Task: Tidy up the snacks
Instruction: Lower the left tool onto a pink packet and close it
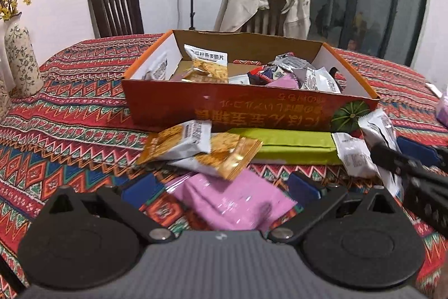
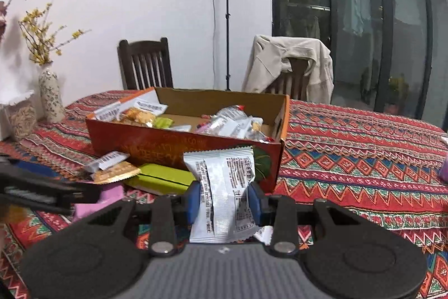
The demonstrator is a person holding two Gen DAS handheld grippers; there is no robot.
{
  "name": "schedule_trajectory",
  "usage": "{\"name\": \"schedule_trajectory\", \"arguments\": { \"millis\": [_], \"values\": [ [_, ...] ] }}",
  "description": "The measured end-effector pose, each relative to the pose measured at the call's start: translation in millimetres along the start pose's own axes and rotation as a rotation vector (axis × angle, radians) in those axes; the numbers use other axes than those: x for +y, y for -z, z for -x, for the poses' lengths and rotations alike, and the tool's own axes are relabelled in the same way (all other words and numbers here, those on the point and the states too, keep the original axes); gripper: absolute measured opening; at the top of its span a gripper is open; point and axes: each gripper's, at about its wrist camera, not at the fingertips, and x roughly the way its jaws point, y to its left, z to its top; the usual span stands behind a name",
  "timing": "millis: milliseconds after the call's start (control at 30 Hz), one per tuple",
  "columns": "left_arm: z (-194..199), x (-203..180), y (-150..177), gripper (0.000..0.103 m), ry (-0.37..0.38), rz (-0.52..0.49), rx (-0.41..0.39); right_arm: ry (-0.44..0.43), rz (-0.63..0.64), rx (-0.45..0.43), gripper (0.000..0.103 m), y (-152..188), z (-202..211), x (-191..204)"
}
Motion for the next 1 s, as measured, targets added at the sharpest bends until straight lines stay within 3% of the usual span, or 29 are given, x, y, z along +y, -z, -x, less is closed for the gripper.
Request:
{"name": "schedule_trajectory", "arguments": {
  "millis": [533,633,1000],
  "values": [
    [-40,-23,-9,0.103,-0.186,0.054,0.068,0.009,-0.004,0.005,0.036,5,2,1],
    [-44,-19,-6,0.103,-0.191,0.056,0.090,0.014,-0.012,0.007,0.036,5,2,0],
    [-39,2,6,0.103,-0.101,0.066,0.134,0.025,-0.034,0.021,0.036,5,-1,-4]
  ]
}}
